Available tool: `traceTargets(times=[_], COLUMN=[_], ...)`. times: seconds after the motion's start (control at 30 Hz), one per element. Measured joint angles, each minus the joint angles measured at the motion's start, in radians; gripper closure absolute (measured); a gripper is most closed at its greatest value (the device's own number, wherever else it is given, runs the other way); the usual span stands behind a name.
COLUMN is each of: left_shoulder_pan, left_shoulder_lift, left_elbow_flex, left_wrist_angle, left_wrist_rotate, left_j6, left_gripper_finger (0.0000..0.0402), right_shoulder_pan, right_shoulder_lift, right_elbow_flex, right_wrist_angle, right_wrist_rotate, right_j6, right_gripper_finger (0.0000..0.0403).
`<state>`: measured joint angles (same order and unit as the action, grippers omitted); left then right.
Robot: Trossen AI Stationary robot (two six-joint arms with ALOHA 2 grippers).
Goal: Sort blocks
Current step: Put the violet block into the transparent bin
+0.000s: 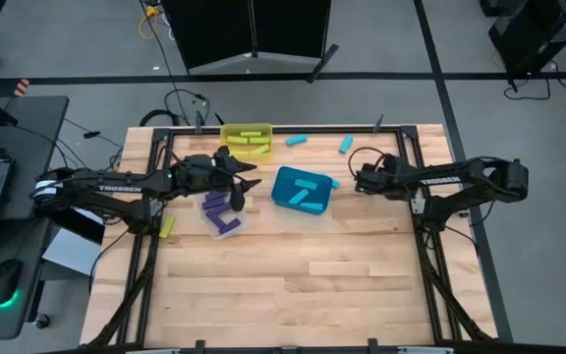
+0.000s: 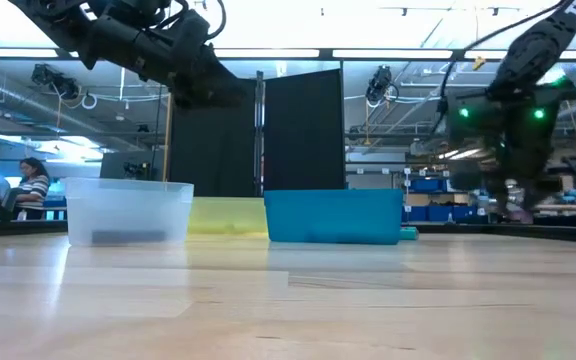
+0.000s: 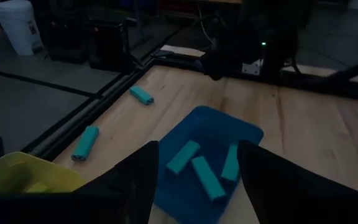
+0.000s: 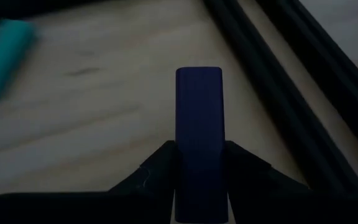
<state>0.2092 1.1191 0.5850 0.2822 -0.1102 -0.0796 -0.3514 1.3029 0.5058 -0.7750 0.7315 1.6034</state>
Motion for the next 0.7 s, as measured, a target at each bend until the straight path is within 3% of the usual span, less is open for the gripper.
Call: traceTargets(times=[0.27,0.4,0.57,0.7], left_shoulder_pan=[0.000,0.000,0.000,0.000], left_shoulder_lift=[-0.031,-0.049,-0.097,-0.182], left_elbow_flex=[0.030,0.076,0.123,0.152], left_wrist_angle=[0.001,-0.024,-0.029,-0.026], left_wrist_rotate=[-0.064,-0.065,-0.076,-0.078], left_j6=[-0.061,-0.087,-0.087,-0.085], left_gripper_finger=[0.0174,0.0174,0.0174,0.0174], right_shoulder_pan=[0.111,0.155,0.198,0.202], right_shoulder_lift=[-0.040,-0.049,-0.045,-0.045], right_elbow_flex=[0.148,0.218,0.240,0.240], right_wrist_angle=[0.109,0.377,0.860,1.007], right_wrist_rotate=[0.133,0.154,0.064,-0.010], right_j6=[-0.248,-0.572,-1.019,-1.161], right_gripper_finger=[0.0283,0.0283,0.0283,0.0283])
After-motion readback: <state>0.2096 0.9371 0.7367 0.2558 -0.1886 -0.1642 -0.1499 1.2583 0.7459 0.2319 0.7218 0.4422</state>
